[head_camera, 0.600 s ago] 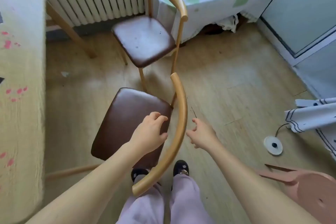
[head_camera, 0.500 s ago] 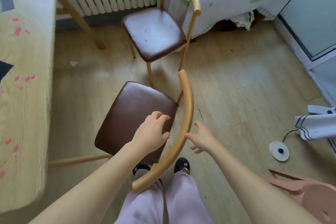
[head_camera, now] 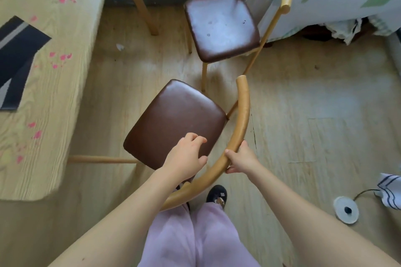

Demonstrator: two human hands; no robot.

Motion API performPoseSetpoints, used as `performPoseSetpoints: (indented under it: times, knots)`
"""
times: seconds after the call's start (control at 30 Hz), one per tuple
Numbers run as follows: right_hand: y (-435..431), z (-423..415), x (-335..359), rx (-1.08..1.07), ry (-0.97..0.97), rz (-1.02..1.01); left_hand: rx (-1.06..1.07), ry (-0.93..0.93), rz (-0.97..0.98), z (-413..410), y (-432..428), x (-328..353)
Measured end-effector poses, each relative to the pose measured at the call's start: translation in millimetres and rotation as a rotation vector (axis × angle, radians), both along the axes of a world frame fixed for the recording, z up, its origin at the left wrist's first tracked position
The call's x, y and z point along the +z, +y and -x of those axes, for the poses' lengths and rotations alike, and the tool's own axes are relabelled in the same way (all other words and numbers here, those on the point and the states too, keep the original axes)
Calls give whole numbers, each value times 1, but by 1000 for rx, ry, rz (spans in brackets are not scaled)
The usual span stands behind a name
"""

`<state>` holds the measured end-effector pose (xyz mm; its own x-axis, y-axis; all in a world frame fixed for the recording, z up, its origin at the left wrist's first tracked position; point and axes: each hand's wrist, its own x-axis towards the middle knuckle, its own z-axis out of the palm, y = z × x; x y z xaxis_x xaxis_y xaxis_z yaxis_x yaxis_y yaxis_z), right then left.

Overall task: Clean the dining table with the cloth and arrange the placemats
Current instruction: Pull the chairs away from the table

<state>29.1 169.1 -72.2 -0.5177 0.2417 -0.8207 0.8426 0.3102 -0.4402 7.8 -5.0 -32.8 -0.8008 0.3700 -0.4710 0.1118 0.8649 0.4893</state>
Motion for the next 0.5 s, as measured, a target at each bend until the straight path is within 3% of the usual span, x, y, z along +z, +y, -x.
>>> performPoseSetpoints:
  times: [0.5]
  knots:
    - [-9, 60, 10, 176, 120, -31, 177, -62, -17, 19, -8, -13]
